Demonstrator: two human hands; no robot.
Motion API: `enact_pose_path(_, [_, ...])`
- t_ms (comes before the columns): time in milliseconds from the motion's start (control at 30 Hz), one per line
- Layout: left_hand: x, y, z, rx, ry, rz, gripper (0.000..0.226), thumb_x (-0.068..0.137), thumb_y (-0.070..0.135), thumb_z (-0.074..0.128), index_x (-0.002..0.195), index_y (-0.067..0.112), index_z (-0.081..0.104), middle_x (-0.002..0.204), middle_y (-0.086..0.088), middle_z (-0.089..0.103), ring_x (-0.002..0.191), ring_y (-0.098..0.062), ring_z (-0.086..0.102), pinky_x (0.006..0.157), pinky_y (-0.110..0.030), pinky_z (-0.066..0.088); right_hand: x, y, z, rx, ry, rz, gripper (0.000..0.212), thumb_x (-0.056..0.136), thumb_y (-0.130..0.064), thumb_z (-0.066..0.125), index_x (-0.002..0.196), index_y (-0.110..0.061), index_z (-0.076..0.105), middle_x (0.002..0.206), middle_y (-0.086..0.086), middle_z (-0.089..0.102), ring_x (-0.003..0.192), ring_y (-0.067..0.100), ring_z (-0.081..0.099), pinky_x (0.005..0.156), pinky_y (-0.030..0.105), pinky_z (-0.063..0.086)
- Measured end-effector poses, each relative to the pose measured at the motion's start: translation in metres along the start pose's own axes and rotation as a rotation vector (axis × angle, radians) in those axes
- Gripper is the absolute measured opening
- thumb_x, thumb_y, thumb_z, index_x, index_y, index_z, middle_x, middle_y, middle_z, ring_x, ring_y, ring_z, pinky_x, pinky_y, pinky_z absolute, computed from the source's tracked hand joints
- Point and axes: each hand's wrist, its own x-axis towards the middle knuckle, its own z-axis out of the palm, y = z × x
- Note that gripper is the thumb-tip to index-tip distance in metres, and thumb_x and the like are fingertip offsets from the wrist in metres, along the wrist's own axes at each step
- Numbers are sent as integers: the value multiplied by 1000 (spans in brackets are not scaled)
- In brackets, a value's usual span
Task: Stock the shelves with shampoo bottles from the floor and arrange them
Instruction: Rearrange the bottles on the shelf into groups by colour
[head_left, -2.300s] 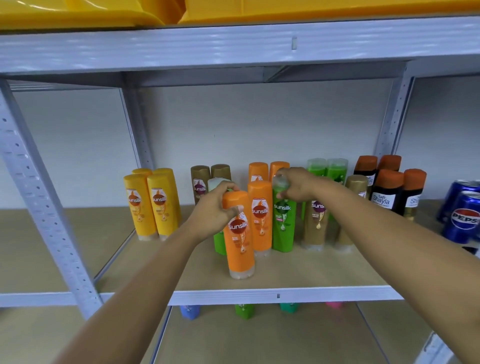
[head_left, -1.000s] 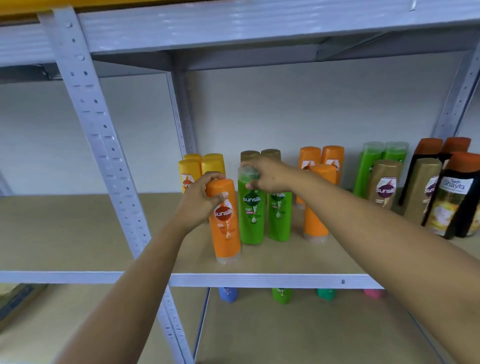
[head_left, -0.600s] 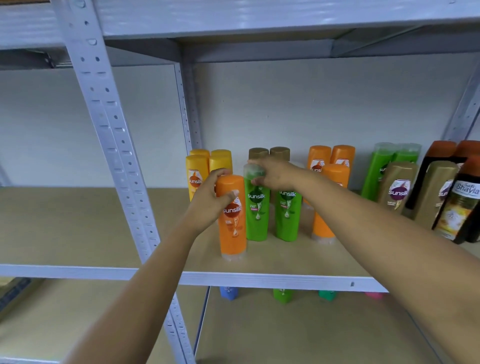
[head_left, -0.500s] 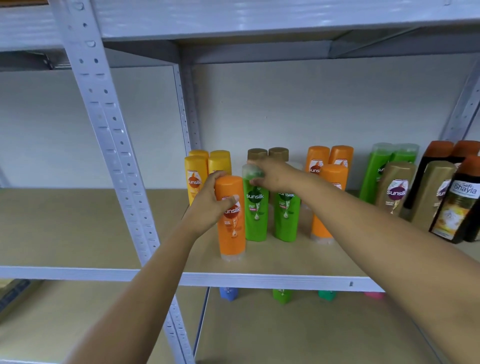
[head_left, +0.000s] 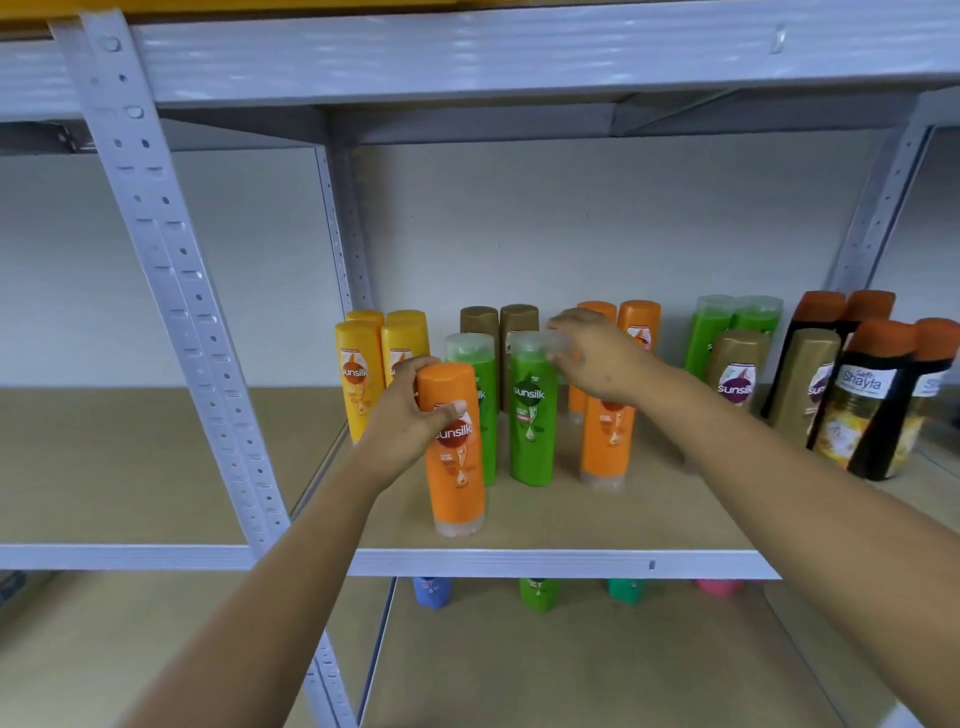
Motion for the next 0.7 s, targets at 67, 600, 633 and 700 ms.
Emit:
enact_pose_path(67, [0, 8, 13, -11, -6, 11, 57, 83, 24, 71, 131, 24, 41, 121, 3, 54, 109, -16, 57, 78, -22, 50, -10, 20, -8, -41, -54, 105, 55, 93, -27, 56, 142, -9, 39, 147, 15, 38, 136, 31, 33, 110, 37, 28])
enact_pose_path(600, [18, 62, 118, 34, -45, 51, 61, 84, 29, 70, 135, 24, 37, 120, 7, 50, 105, -12, 53, 83, -26, 49, -28, 88, -41, 234, -188, 203, 52, 87, -11, 66, 134, -26, 50, 140, 8, 45, 123, 29, 49, 97, 38, 48])
enact_pose_path(633, [20, 65, 124, 42, -46, 54, 60, 84, 29, 70, 135, 24, 37, 119, 7, 50, 104, -12, 53, 82, -26, 48, -29, 93, -43, 238, -184, 207, 51, 87, -11, 66, 133, -26, 50, 140, 7, 45, 123, 28, 49, 97, 38, 48])
enact_pose_path(700, [26, 69, 136, 42, -51, 59, 61, 84, 29, 70, 135, 22, 37, 121, 4, 52, 106, -13, 54, 82, -27, 49, -31, 102, -48, 233, -184, 207, 50, 87, -11, 66, 133, -25, 51, 141, 6, 46, 123, 27, 49, 97, 37, 48])
